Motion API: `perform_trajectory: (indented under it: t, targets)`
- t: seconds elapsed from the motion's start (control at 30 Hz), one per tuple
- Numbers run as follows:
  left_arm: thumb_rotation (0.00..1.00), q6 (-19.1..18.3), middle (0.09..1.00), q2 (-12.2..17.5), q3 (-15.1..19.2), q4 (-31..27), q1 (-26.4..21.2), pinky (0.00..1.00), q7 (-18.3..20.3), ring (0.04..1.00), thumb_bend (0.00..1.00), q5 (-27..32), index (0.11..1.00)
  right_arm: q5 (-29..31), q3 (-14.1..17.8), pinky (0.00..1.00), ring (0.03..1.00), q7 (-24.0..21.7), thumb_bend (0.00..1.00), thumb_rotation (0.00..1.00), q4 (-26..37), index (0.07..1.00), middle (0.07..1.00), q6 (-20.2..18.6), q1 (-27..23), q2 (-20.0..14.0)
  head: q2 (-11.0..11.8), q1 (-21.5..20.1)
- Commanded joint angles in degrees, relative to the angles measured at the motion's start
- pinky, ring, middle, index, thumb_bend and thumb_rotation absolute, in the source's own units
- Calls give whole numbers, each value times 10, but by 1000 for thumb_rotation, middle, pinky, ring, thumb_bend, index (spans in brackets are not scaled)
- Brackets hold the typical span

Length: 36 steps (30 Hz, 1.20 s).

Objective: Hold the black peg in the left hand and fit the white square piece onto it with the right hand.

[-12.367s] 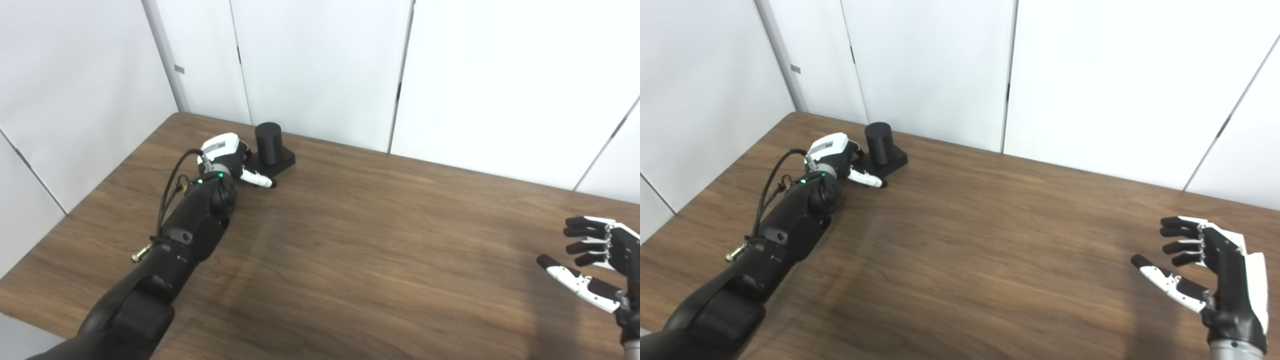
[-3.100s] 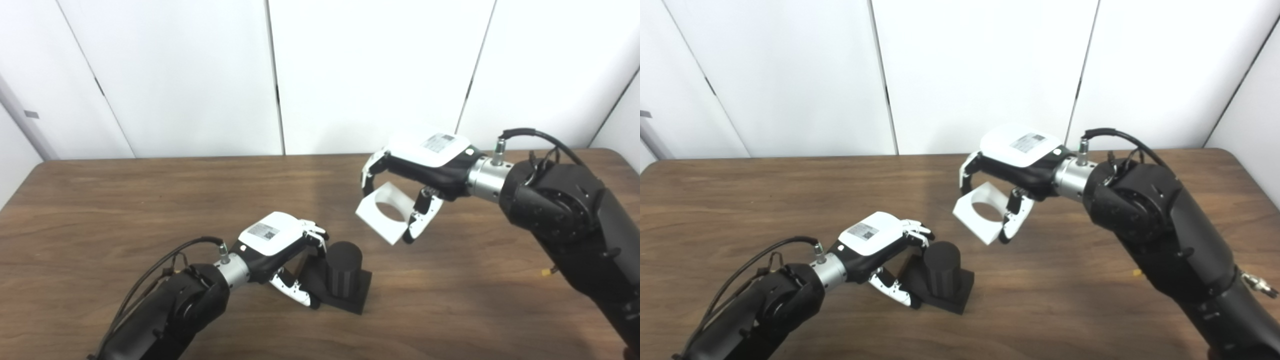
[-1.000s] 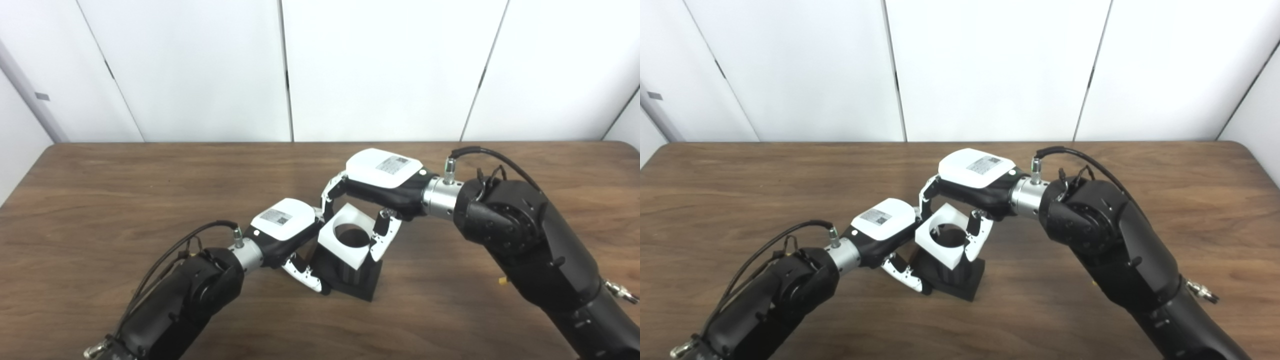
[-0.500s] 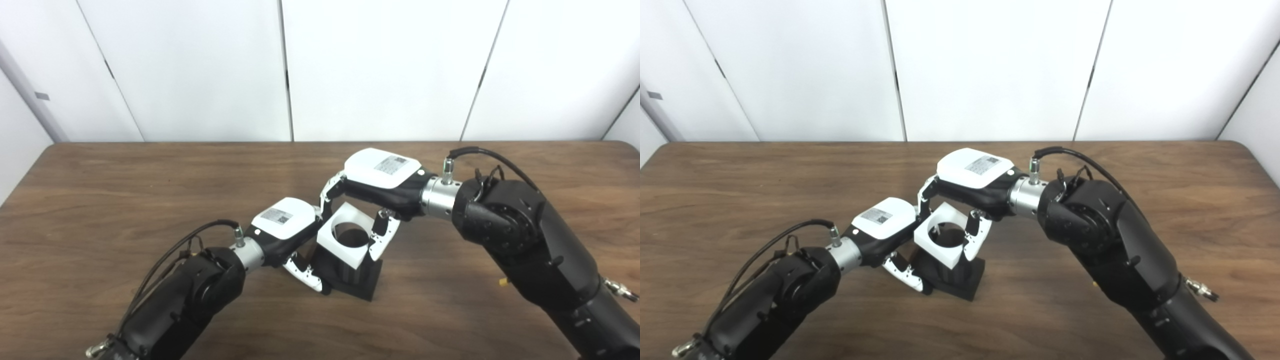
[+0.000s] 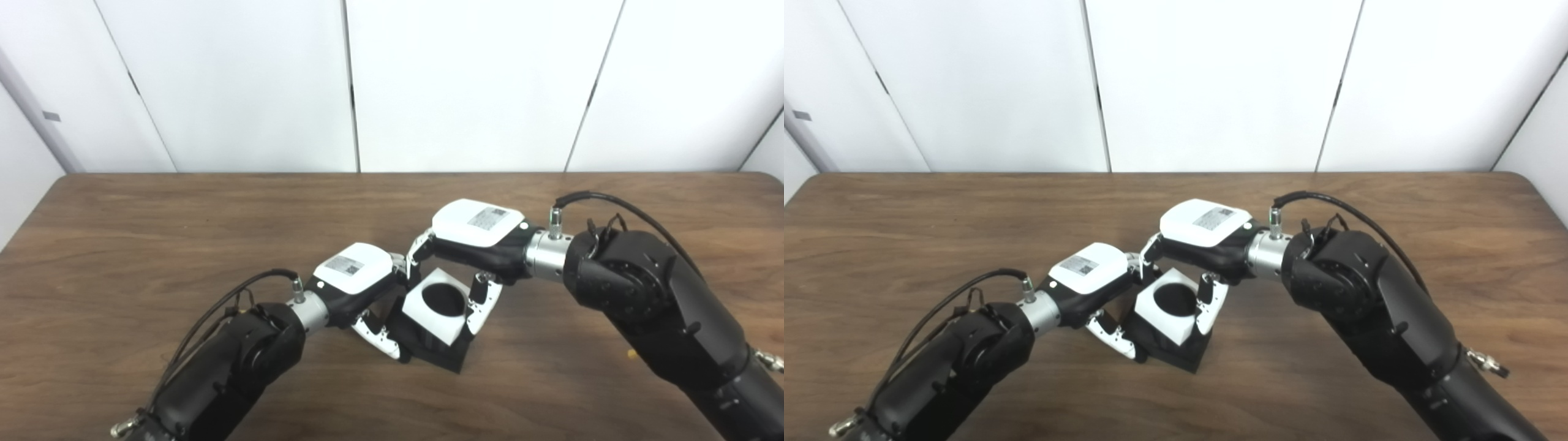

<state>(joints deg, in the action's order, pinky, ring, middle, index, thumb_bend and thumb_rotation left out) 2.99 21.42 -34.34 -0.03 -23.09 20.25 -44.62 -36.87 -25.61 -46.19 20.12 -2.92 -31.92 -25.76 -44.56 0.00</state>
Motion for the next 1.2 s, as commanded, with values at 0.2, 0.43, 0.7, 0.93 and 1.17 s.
perform_trajectory:
  t: [0.2,0.43,0.7,0.93,1.17]
  targets:
    - [72,4,840,4,-19,12,13,795,33,891,523,-22,490,-2,2,758,763,-12,522,131,7,479,736,7,-15,-13,-2,1]
    - [73,2,843,3,-21,12,12,803,37,894,523,-25,491,-1,0,770,771,-11,522,130,1,479,737,8,-14,-8,-2,1]
    - [74,0,845,0,-21,11,12,813,38,891,523,-25,491,-19,-21,769,770,-6,519,135,-20,480,736,10,-10,12,-3,0]
    - [72,4,833,3,-18,10,15,815,31,879,523,-25,490,-39,-38,772,798,-44,815,358,-26,652,782,-12,-15,10,-3,0]
    - [73,3,844,7,-18,10,14,813,36,886,523,-26,490,-57,-31,804,851,-75,990,337,-25,840,854,-44,-20,2,-2,-2]
